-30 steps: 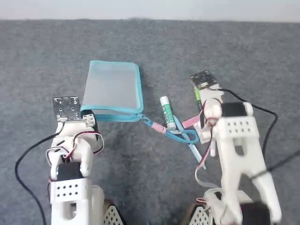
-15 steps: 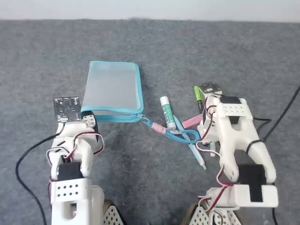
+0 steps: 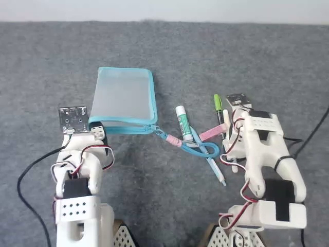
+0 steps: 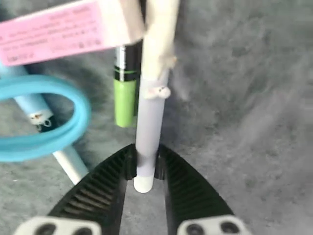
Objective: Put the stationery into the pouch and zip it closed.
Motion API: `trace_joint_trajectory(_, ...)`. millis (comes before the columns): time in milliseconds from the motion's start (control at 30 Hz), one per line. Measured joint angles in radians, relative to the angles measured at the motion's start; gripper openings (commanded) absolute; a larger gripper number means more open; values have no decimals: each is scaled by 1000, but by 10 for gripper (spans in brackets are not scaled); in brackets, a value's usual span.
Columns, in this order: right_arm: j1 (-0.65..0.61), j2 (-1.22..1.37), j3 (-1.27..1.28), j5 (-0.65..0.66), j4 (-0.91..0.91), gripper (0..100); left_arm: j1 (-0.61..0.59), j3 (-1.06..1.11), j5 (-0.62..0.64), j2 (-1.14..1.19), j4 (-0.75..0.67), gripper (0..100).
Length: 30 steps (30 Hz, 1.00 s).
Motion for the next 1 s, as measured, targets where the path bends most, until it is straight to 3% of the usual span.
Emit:
trace_joint_trajectory(233, -3, -318, 9, 55, 152, 6, 97, 49, 0, 0, -25, 12)
trace_joint_trajectory(433, -172, -666, 12, 121, 381, 6, 118, 51, 0, 0, -28, 12)
trace_joint_trajectory(567, -183, -804, 14, 127, 405, 11, 118, 51, 0, 0, -28, 12)
trace_joint_trajectory(767, -193, -690, 15, 110, 377, 102, 118, 51, 0, 0, -28, 12)
trace_joint_trajectory(1000, -106, -339, 20, -74, 127, 115, 118, 51, 0, 0, -28, 12)
